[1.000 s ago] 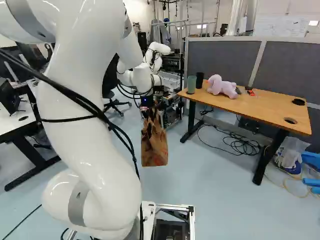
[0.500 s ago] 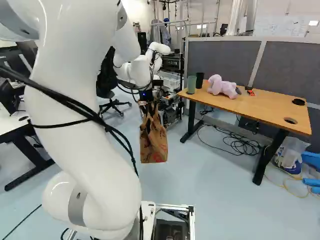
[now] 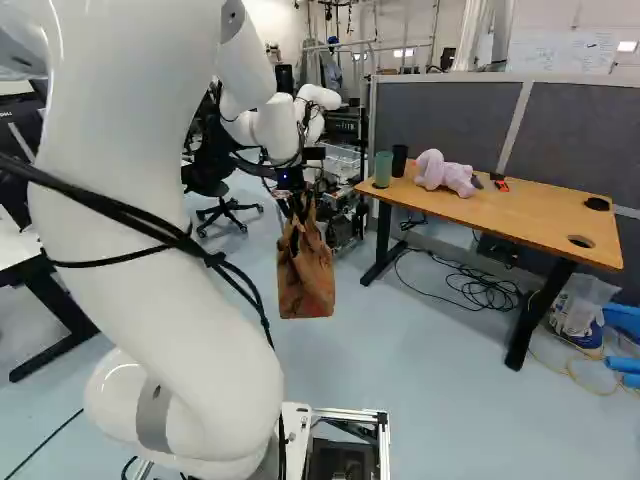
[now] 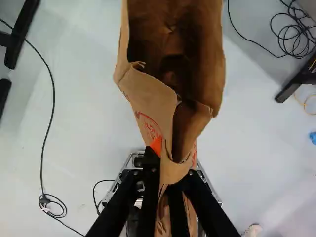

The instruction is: Pick up the bag on the ground and place it on the table

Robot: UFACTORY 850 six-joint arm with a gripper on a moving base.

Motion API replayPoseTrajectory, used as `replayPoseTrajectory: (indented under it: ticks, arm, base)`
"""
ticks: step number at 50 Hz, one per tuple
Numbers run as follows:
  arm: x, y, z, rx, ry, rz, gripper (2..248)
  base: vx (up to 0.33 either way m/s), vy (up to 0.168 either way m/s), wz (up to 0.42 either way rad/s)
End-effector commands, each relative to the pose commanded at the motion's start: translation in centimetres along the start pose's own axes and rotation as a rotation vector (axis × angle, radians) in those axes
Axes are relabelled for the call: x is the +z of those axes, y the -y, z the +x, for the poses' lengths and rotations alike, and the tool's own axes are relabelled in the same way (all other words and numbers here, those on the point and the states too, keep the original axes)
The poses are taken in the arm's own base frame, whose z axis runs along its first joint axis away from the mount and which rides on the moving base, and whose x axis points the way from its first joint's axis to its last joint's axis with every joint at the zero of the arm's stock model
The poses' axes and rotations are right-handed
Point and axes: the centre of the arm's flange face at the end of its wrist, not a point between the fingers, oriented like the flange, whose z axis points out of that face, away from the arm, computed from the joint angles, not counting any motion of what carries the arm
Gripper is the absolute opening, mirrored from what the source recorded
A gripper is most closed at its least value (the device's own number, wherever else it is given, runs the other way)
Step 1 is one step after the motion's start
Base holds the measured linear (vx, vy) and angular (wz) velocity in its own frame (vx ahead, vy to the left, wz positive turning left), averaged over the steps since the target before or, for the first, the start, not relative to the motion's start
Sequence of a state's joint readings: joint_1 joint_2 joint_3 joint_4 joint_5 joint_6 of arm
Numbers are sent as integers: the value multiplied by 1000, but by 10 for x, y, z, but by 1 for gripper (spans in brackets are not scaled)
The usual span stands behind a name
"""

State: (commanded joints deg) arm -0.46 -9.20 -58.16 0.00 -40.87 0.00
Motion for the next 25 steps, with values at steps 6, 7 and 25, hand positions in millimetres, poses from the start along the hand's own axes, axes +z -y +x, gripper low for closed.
replayPoseTrajectory:
  ticks: [6,7,25]
  arm:
    - [-8,0,1,0,-1,0,24]
    - [-10,0,1,0,-1,0,24]
    - [-36,-3,5,6,-3,-1,24]
  base:
    - [0,0,0]
    - [0,0,0]
    - [0,0,0]
